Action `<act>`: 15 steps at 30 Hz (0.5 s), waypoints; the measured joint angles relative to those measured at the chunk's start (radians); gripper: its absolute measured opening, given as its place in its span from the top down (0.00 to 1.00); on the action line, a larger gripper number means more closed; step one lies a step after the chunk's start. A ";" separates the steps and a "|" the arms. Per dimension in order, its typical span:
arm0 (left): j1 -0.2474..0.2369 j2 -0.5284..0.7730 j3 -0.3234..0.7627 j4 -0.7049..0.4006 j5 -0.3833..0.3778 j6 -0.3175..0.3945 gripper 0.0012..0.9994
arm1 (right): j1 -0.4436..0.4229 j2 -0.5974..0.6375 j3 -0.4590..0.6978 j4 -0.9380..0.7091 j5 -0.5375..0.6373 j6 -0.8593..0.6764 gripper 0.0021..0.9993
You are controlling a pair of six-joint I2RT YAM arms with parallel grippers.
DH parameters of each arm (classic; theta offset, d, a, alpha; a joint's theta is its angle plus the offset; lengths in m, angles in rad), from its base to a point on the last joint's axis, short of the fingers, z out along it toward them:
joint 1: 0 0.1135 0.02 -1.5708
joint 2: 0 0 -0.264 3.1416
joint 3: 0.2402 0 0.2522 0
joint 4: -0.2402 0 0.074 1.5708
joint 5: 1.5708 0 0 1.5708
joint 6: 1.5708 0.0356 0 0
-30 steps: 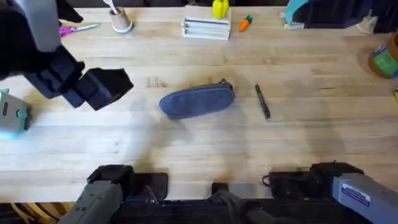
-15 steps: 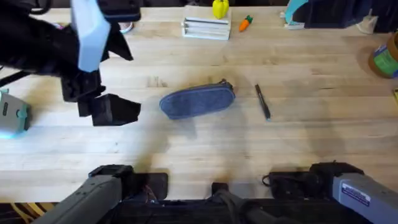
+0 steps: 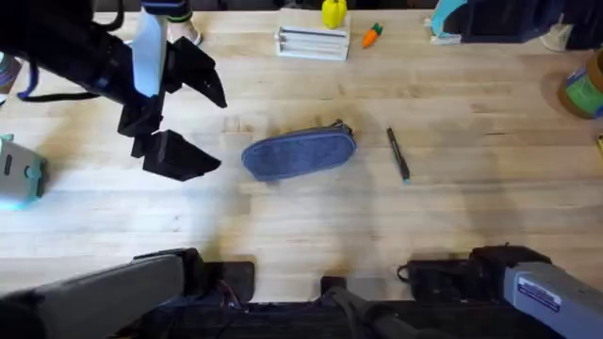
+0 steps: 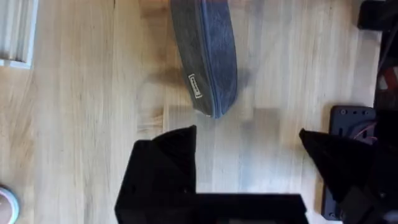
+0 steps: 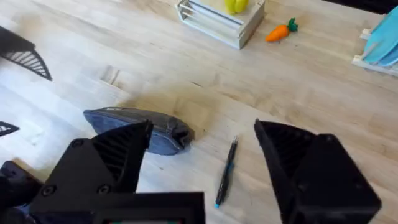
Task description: Unzip the bag, pick up the pens from the table one at a time and place them inside, then zip the bag closed.
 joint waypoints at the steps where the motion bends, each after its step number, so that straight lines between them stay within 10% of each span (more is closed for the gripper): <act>1: 0.007 0.016 -0.009 0.003 0.008 0.013 0.00 | 0.000 0.000 0.000 0.000 0.000 0.000 0.01; 15: 0.025 0.303 -0.140 0.127 0.153 0.099 0.00 | 0.000 0.000 0.000 0.003 0.000 0.000 0.01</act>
